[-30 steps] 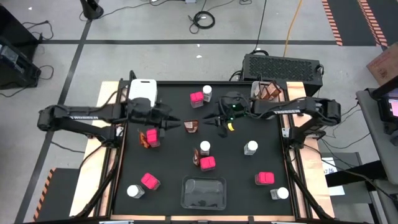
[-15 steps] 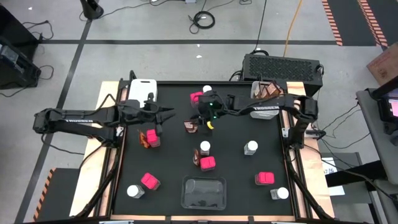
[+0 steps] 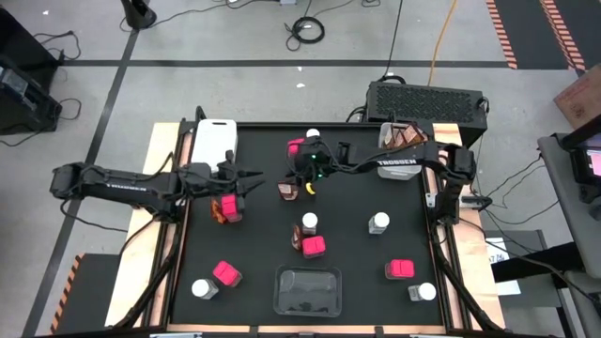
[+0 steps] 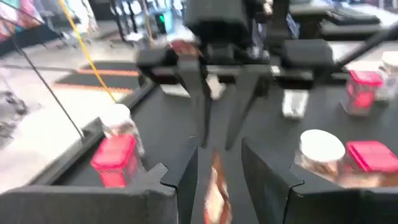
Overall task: Sort spices by type
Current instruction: Put the brown seasoning pack into the right white bin
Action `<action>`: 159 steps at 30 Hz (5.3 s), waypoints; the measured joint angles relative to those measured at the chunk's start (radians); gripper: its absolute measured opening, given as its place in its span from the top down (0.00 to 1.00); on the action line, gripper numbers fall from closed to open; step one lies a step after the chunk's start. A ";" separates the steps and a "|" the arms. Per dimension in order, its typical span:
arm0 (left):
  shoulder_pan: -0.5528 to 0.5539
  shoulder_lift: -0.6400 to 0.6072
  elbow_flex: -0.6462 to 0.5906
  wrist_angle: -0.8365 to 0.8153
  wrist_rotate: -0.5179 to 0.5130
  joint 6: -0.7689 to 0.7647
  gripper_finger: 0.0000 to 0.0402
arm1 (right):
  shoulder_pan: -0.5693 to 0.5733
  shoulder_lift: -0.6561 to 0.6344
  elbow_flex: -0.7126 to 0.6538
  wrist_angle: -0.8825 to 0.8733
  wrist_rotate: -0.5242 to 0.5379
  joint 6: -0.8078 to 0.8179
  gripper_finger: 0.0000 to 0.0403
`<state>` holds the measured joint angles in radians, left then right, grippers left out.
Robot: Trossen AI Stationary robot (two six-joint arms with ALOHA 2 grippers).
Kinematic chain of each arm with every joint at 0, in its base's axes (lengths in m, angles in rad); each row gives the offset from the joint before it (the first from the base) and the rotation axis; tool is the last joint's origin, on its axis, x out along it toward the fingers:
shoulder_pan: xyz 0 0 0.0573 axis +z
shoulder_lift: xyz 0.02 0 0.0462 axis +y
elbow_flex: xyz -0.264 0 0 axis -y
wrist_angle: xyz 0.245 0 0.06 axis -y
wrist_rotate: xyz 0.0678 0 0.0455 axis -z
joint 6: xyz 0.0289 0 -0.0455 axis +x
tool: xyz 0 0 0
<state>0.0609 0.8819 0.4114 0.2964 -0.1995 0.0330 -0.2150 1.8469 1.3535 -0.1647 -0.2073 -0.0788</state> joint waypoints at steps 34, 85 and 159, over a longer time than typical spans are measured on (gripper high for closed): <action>0.005 0.001 0.001 -0.008 0.065 0.026 0.68 | -0.007 -0.026 -0.002 -0.035 0.048 -0.034 1.00; 0.004 0.001 0.002 -0.036 0.065 0.026 0.68 | -0.179 -0.852 -0.412 -0.774 0.796 0.641 1.00; 0.004 0.001 0.002 -0.037 0.065 0.025 0.68 | -0.266 -0.650 -0.636 -0.508 0.781 0.672 0.99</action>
<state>0.0652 0.8829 0.4129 0.2595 -0.1349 0.0578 -0.4808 1.1972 0.7170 -0.6725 0.5739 0.5929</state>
